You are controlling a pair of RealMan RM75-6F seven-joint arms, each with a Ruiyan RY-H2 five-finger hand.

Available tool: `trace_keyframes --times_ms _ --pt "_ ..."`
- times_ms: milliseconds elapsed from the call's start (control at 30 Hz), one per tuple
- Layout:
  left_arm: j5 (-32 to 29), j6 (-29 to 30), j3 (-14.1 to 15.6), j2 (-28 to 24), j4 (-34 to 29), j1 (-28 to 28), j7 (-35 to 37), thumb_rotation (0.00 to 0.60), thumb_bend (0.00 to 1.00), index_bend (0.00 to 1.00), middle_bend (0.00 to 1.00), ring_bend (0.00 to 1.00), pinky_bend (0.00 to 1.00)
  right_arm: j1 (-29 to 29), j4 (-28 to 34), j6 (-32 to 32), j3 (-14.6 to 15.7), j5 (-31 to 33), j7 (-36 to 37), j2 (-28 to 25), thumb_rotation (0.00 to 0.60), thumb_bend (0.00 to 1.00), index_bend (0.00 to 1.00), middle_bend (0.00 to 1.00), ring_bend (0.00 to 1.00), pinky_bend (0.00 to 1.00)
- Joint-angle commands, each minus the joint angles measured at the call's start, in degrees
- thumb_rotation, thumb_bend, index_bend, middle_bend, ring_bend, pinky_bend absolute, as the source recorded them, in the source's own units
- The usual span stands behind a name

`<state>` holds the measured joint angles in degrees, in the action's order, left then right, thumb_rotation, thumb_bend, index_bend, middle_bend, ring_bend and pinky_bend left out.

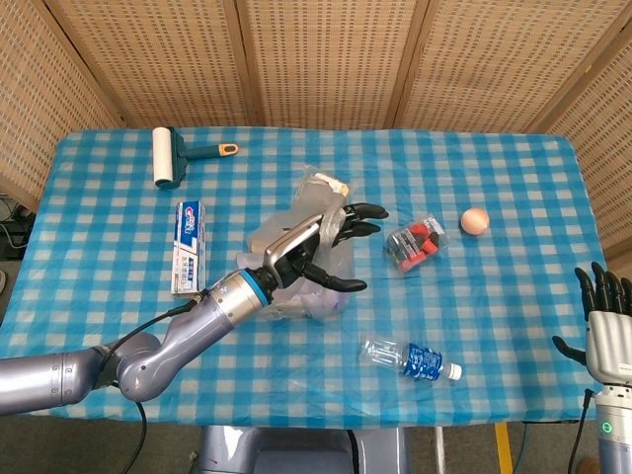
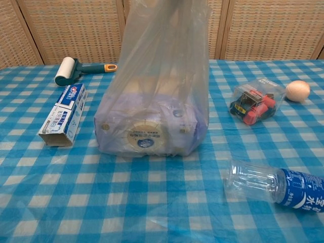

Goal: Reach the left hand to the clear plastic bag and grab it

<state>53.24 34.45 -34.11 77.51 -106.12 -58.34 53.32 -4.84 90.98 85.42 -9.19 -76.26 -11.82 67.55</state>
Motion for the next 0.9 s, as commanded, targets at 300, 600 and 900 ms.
trace_keyframes --times_ms 300,600,900 --pt "-11.5 7.6 -1.0 1.8 -0.9 -3.2 -7.4 0.6 0.0 0.61 0.67 0.68 0.78 -0.1 0.1 -0.1 0.1 0.0 0.1 -0.1 0.6 0.0 0.0 0.0 0.0 0.0" --pt "-24.3 24.0 -0.6 0.4 -4.8 -5.7 -24.4 0.6 0.61 1.0 0.99 0.94 1.0 0.0 0.6 0.2 0.4 -0.7 0.3 -0.3 0.6 0.0 0.0 0.0 0.0 0.0" --pt "-26.7 28.3 -7.5 -5.4 -8.6 -4.0 -28.8 0.6 0.7 1.0 1.0 0.94 1.0 0.1 1.0 0.6 0.6 -1.2 0.3 -0.5 0.6 0.0 0.0 0.0 0.0 0.0"
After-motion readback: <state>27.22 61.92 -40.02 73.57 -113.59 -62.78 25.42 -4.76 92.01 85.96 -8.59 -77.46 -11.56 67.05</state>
